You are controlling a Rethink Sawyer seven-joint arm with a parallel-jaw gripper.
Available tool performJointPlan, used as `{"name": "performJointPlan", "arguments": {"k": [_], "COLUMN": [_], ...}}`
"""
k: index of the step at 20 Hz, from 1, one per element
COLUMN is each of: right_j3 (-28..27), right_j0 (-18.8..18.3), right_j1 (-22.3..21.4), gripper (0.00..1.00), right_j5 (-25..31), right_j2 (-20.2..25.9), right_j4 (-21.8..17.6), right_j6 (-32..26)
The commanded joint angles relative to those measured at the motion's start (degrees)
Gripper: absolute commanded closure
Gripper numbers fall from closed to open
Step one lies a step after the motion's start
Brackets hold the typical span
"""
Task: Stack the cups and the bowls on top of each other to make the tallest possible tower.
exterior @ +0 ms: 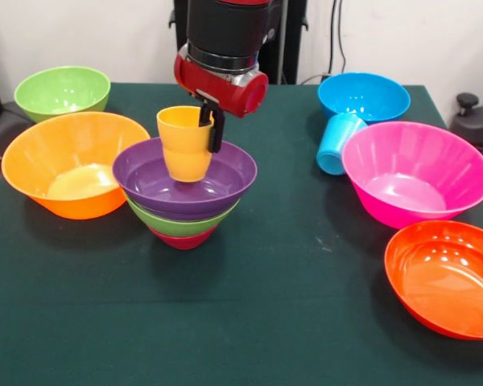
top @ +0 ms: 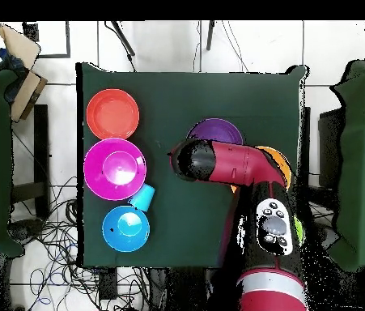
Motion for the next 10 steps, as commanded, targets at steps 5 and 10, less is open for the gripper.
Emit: {"name": "performJointPlan", "arguments": {"k": [5,10], "right_j3": [2.12,1.12], "right_j0": [-0.61,-0.16], "right_j1": [1.01,1.17], "gripper": [1.0,1.0], "right_j5": [-3.11,-2.1], "right_j2": [6.65,6.01], "right_j4": [-2.39,-2.82], "right_j6": [-2.18,-2.4]}}
